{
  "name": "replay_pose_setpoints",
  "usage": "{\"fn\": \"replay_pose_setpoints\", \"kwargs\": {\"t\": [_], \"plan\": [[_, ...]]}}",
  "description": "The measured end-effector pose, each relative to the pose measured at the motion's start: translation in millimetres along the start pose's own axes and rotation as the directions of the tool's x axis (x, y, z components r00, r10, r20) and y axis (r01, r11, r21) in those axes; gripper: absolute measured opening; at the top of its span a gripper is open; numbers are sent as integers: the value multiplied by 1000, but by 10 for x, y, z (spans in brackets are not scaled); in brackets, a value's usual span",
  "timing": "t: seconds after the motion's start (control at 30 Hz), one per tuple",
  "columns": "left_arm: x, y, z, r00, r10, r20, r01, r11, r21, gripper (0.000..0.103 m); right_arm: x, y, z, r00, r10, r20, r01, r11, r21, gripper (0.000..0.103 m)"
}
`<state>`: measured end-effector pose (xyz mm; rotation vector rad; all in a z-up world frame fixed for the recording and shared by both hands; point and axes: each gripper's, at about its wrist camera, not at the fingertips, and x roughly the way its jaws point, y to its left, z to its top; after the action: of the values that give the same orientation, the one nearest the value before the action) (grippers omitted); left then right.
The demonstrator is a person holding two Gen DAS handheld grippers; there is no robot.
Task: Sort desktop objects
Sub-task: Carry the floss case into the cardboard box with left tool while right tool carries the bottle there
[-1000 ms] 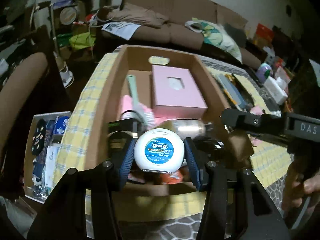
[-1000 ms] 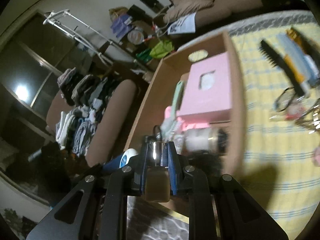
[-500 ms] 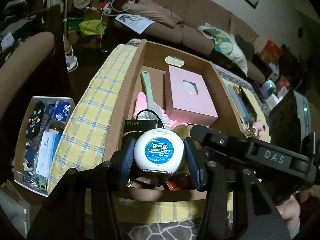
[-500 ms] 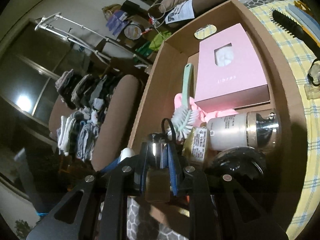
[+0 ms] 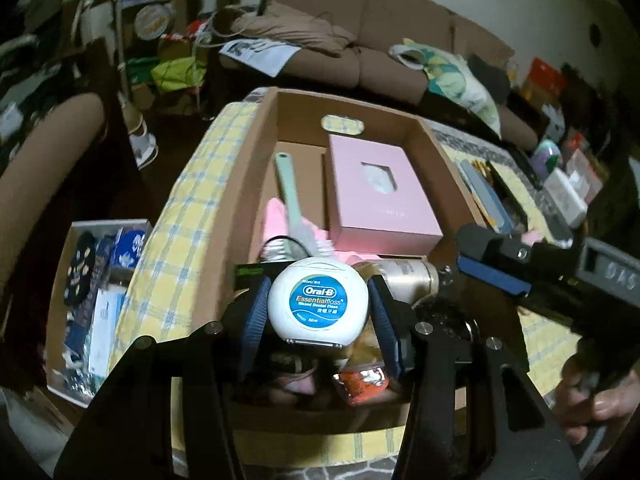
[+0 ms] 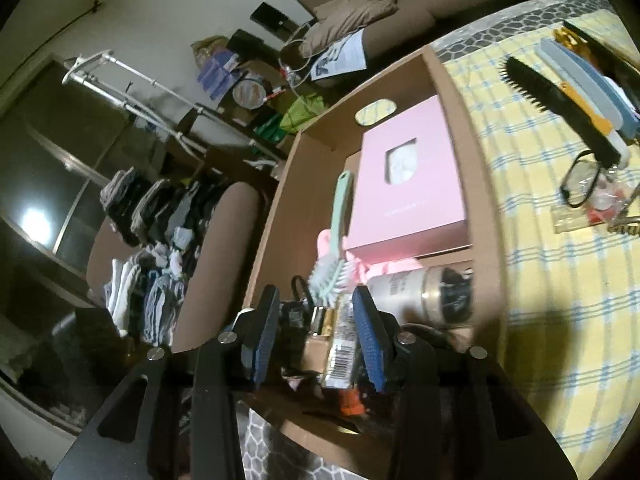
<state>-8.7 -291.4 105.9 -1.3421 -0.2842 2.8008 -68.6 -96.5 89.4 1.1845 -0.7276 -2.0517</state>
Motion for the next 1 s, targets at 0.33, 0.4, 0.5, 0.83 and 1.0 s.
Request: {"fn": "replay_pose_setpoints", "kwargs": {"t": [0.33,0.4,0.5,0.83,1.0], "plan": [[243,-260,-78,996,77,-35,-72,988,135,57,-150,-71,34,1000,-27,-11,27,999,-30,43],[186,-232,-69,995,95,-4,-94,987,132,69,-169,-76,35,999,-29,-15,29,999,-35,43],[64,-51,-21,999,49,19,-49,998,39,70,-208,-81,32,999,-36,-17,36,998,-45,43],[-37,373,46,999,-14,38,19,990,-137,70,-322,-171,48,998,-54,-16,53,997,-47,44],[0,146,120,996,-67,55,70,997,-43,59,-321,-177,44,998,-52,-22,51,998,-48,44]]}}
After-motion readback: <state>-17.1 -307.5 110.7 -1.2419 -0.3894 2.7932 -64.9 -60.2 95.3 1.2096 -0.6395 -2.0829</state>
